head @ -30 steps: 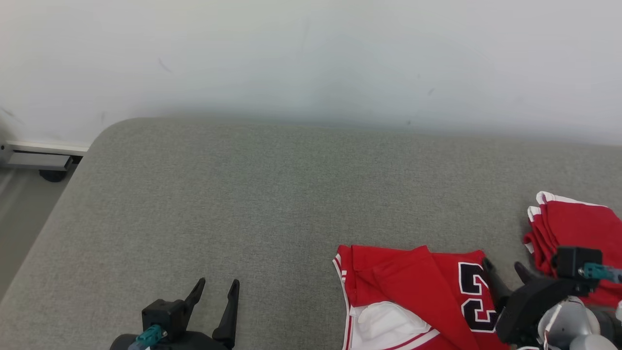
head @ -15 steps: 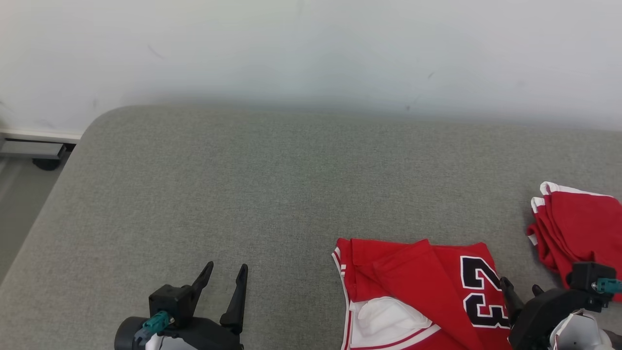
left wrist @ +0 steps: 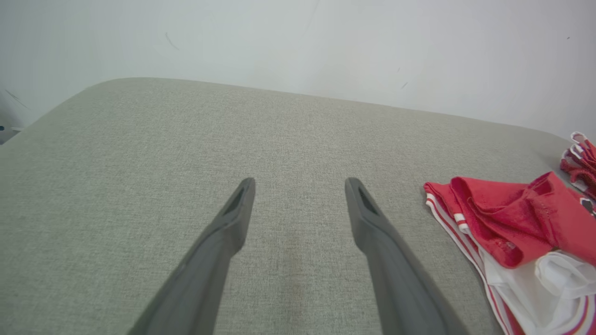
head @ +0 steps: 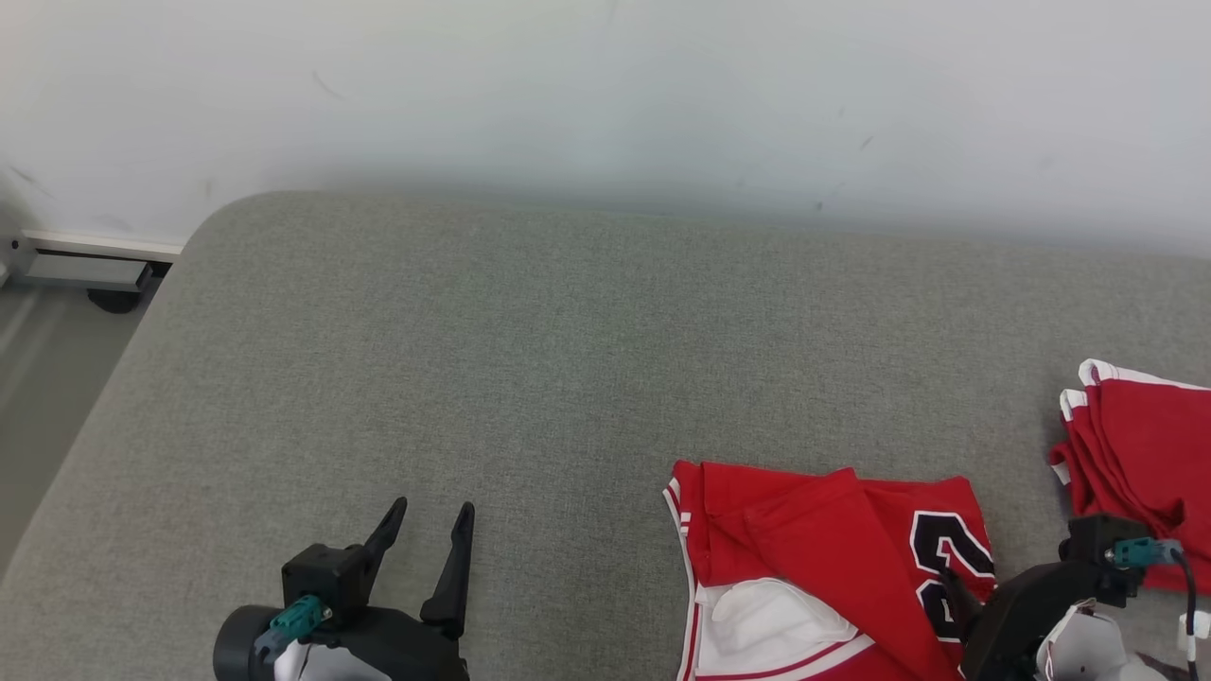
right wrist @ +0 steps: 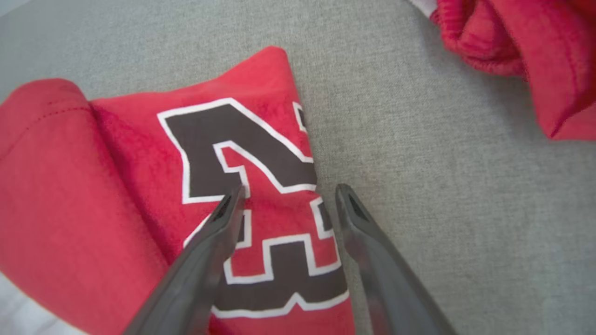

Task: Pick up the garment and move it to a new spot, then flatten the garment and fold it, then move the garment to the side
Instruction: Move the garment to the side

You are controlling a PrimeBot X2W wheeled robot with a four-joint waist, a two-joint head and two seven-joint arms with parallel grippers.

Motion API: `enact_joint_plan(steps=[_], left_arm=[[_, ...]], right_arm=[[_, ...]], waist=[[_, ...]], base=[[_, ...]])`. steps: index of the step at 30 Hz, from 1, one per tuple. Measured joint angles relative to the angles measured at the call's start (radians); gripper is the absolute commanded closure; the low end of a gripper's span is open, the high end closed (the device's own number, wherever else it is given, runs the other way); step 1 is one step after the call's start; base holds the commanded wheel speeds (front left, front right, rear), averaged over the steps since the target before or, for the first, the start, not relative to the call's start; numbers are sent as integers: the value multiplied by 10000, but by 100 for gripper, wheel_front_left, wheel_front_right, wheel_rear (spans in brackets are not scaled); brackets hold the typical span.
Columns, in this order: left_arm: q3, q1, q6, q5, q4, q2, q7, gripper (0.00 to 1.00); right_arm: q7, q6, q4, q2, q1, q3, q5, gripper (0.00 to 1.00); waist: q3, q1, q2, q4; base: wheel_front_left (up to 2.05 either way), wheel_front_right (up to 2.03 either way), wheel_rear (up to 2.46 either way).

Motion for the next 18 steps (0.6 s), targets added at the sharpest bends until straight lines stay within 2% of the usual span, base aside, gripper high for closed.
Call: enact_joint_plan(steps=[5, 6, 7, 9, 10, 11, 12, 18], left_arm=[[157, -54, 171, 71, -23, 48, -121, 0], [201, -56, 171, 84, -27, 63, -134, 0], [244, -57, 182, 121, -29, 69, -165, 0], [284, -60, 253, 230, -36, 73, -173, 0], [284, -61, 251, 240, -36, 67, -173, 0], [282, -62, 251, 240, -40, 61, -174, 0], [276, -62, 251, 240, -38, 58, -174, 0], [201, -135, 251, 242, 44, -94, -176, 0]], right_arm=[[163, 0, 309, 140, -56, -65, 270, 0], [182, 0, 370, 169, -129, -111, 355, 16], [244, 0, 424, 197, -214, -161, 456, 50], [267, 0, 573, 297, -380, -286, 686, 76], [303, 0, 606, 334, -418, -320, 759, 76], [343, 0, 642, 349, -429, -336, 788, 83], [347, 0, 683, 353, -428, -355, 790, 100], [322, 6, 803, 69, -494, -249, 462, 100]], waist=[[0, -1, 0, 38], [1, 0, 0, 45], [1, 0, 0, 53], [2, 0, 0, 70], [2, 0, 0, 80], [1, 0, 0, 91], [-1, 0, 0, 103], [-79, 0, 0, 232]], base=[[0, 0, 0], [0, 0, 0], [0, 0, 0], [0, 0, 0], [0, 0, 0], [0, 0, 0], [0, 0, 0], [0, 0, 0]])
